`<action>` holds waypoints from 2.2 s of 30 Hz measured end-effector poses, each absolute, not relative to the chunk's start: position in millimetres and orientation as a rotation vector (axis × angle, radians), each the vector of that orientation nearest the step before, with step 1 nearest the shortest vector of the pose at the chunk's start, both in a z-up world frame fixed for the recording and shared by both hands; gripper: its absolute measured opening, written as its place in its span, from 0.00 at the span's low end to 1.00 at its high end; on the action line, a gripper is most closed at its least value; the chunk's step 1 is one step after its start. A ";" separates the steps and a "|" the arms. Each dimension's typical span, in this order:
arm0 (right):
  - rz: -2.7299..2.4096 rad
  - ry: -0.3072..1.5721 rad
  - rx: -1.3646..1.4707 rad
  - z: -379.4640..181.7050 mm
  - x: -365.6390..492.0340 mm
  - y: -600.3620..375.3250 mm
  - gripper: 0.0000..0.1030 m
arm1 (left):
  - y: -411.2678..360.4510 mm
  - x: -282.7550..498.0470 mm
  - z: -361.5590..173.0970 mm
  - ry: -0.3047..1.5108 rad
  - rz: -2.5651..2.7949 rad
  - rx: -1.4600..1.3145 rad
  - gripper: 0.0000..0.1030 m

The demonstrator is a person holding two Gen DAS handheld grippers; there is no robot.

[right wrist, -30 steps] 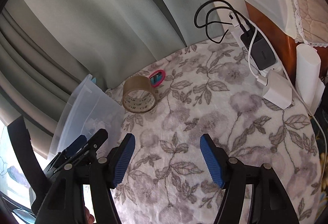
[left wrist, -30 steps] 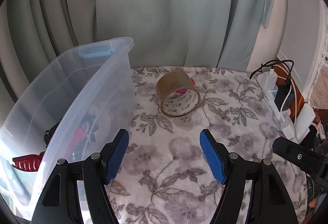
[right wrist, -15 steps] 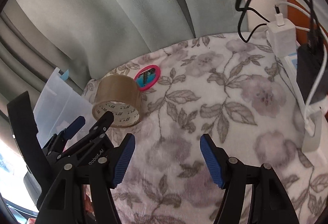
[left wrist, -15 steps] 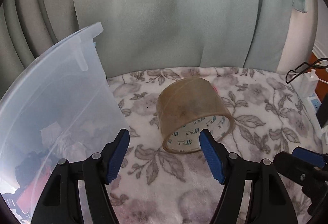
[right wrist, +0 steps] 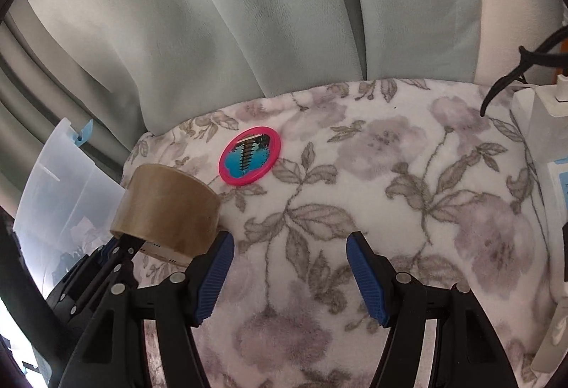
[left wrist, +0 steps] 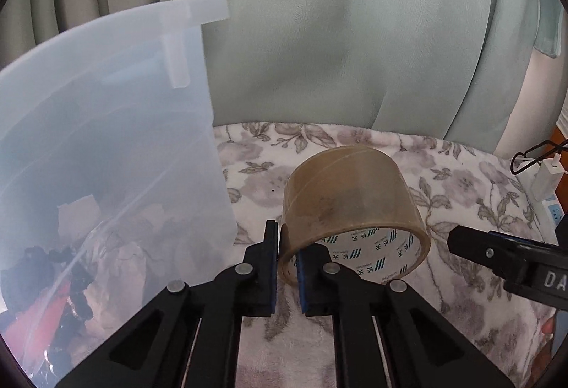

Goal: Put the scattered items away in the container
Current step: 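Close the left gripper on the brown tape roll while the right gripper grasps the pink mirror, then lift the tape roll and pink mirror and carry both over the clear box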

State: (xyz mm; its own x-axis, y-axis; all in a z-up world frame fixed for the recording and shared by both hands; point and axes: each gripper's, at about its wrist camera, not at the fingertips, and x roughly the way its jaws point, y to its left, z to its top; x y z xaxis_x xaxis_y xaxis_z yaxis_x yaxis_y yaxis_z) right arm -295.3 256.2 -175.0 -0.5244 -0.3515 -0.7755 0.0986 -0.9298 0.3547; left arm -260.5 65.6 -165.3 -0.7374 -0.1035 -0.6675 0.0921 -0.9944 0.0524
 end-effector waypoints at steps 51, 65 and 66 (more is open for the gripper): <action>-2.382 0.221 1.310 -191.4 -380.2 185.5 0.73 | 54.5 -227.4 -168.9 -0.092 -2.795 1.081 0.12; -2.460 -0.047 1.372 -168.7 -284.6 240.9 0.73 | 55.0 -206.8 -158.8 -0.013 -2.815 1.179 0.11; -2.459 -0.063 1.374 -166.3 -275.6 244.2 0.73 | 54.8 -204.0 -157.6 -0.010 -2.815 1.181 0.11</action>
